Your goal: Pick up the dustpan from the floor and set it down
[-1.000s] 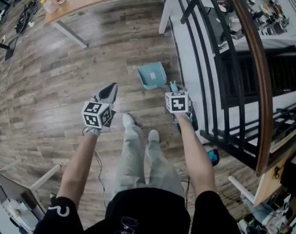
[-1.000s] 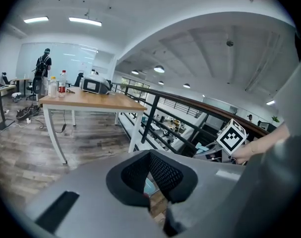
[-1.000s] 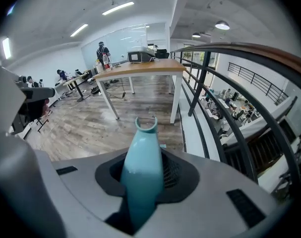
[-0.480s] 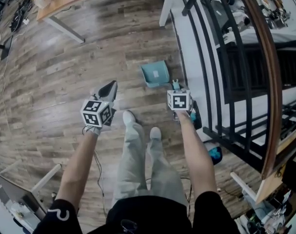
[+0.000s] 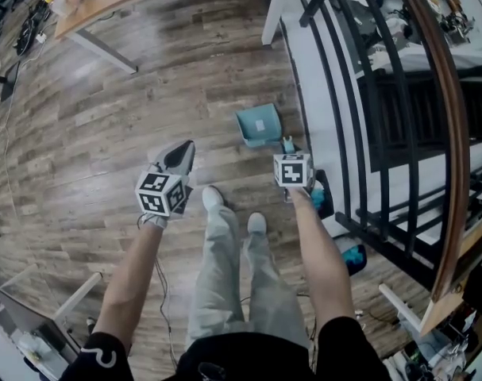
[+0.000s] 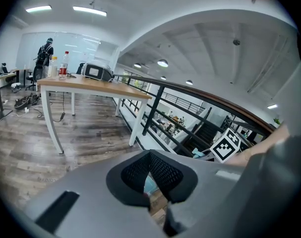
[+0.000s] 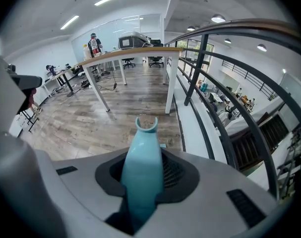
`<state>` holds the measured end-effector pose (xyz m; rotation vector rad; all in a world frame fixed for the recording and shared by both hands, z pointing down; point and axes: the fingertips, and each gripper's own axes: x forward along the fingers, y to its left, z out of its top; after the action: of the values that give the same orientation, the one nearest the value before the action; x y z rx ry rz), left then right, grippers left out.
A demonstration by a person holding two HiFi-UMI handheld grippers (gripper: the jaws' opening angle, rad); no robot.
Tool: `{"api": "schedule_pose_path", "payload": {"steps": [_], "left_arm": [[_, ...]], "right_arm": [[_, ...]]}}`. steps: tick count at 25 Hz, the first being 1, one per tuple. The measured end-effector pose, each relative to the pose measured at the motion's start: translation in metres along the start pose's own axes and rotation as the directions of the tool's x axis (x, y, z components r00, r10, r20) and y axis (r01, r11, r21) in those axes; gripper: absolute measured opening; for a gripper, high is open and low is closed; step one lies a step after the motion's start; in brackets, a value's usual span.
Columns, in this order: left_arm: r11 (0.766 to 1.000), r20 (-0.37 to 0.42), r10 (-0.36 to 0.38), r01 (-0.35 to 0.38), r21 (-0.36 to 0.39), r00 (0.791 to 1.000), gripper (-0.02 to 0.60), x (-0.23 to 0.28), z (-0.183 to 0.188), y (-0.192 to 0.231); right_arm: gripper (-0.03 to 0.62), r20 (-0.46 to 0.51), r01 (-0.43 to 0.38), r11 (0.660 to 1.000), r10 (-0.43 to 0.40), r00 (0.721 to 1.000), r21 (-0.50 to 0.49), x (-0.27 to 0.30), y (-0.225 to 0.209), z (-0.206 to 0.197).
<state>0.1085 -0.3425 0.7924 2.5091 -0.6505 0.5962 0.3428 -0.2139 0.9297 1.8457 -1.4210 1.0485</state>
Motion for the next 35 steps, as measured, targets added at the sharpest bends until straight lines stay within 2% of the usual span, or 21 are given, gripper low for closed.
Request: {"api": "schedule_pose_path", "payload": {"steps": [9, 21, 27, 35], "left_arm": [[1.0, -0.004, -0.002, 0.002, -0.019, 1.0, -0.002, 0.009, -0.009, -0.002], [1.0, -0.007, -0.01, 0.01, -0.021, 1.0, -0.002, 0.01, -0.007, -0.016], [1.0, 0.002, -0.01, 0.01, -0.015, 1.0, -0.002, 0.004, -0.007, -0.034], [1.0, 0.049, 0.003, -0.003, -0.004, 0.999, -0.002, -0.015, 0.027, -0.058]], "right_arm": [[0.089, -0.015, 0.031, 0.999, -0.032, 0.999, -0.033, 0.003, -0.002, -0.003], [0.167, -0.008, -0.054, 0.998, 0.055, 0.998, 0.028, -0.005, 0.009, -0.002], [0.176, 0.015, -0.053, 0.998, 0.053, 0.998, -0.038, -0.024, 0.013, -0.004], [0.179, 0.069, -0.059, 0.997, 0.062, 0.996, -0.04, -0.069, -0.003, 0.018]]}}
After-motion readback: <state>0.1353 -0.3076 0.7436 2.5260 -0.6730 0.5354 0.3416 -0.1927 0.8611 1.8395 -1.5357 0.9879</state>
